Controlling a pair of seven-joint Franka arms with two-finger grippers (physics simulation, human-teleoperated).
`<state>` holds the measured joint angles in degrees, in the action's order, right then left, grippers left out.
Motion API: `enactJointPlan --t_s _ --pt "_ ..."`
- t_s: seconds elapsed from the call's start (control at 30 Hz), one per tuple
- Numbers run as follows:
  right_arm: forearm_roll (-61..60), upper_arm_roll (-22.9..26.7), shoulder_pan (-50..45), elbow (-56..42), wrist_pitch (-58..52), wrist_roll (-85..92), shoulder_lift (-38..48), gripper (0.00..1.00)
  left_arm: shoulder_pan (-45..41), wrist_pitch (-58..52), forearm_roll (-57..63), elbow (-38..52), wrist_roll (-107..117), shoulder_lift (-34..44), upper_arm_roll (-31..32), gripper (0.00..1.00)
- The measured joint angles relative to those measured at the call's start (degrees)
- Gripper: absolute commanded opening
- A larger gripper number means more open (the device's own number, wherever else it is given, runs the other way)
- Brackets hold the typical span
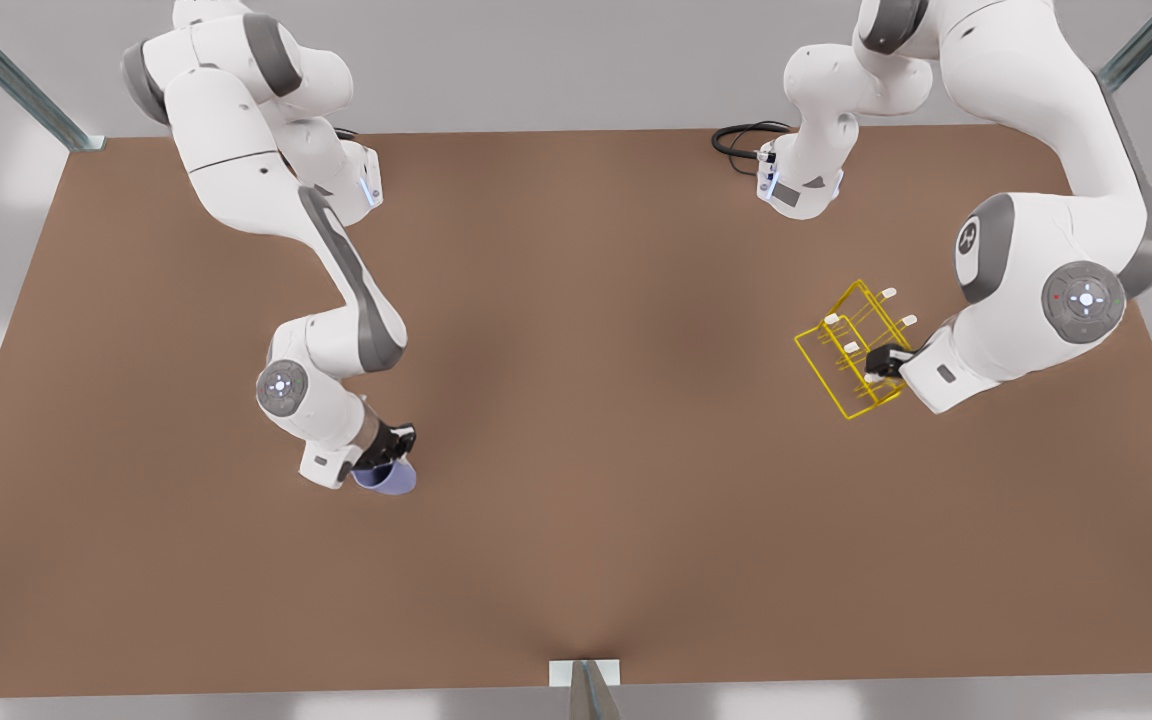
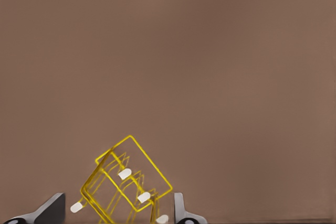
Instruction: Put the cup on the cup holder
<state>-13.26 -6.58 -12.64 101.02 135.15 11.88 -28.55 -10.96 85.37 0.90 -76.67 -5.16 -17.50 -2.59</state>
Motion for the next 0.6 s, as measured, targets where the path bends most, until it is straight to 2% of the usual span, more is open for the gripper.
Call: enactJointPlan --t_s 0.13,0.4,0.6 --pt "-13.73 -2.14 -1.29 -3.46 1.47 1.16 -3.03 0.21 -3.73 -0.09 -0.19 0.12 0.02 -0.81 0.19 1.00" --pt "-52.11 -3.30 -5.49 -9.42 1.90 10.63 -10.61 0.21 -4.43 -0.26 -0.24 0.09 0.04 -1.20 0.22 1.00" --pt "-78.30 -10.50 -8.08 -10.59 0.99 21.23 -15.03 0.21 -4.43 -0.42 -0.22 0.04 0.07 -1.22 0.17 1.00"
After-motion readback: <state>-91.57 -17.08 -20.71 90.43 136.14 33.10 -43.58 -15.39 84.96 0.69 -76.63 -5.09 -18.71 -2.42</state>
